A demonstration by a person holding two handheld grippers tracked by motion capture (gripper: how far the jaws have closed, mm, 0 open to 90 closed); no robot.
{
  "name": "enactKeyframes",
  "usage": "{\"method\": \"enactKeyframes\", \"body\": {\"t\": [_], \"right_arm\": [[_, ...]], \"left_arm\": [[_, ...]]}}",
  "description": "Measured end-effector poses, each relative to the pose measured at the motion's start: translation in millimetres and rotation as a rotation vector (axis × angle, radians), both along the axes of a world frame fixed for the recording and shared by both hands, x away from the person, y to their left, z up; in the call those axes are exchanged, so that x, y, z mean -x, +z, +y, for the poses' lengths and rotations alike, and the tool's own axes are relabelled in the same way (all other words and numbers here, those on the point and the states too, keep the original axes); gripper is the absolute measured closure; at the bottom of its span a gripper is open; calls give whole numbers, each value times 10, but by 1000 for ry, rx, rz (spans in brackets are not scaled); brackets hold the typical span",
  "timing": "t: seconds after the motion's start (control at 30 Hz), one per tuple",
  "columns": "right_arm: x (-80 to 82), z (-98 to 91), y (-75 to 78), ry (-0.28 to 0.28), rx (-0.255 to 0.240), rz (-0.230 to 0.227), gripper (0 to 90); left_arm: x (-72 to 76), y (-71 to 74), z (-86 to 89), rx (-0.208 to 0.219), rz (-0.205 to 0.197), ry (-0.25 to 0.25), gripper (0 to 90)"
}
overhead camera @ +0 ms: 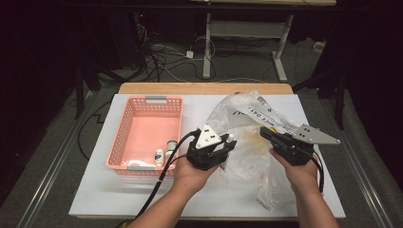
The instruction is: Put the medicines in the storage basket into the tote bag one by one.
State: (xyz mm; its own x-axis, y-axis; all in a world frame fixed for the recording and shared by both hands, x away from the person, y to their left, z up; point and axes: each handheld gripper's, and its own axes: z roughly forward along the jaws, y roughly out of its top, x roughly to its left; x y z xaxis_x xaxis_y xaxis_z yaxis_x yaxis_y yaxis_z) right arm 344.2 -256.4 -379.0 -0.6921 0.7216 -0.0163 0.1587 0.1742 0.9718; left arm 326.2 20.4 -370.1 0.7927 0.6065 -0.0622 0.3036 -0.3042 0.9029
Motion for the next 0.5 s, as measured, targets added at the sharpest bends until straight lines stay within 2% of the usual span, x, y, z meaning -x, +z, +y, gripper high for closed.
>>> {"method": "enactKeyframes", "body": {"t": [0.23, 0.5], "right_arm": [[-5, 1, 3, -2, -1, -6, 900], [-7, 4, 13, 1, -5, -14, 900]], "left_arm": [[-69, -126, -230, -25, -6, -7, 664], [-207, -267, -403, -30, 8, 3, 664]]}}
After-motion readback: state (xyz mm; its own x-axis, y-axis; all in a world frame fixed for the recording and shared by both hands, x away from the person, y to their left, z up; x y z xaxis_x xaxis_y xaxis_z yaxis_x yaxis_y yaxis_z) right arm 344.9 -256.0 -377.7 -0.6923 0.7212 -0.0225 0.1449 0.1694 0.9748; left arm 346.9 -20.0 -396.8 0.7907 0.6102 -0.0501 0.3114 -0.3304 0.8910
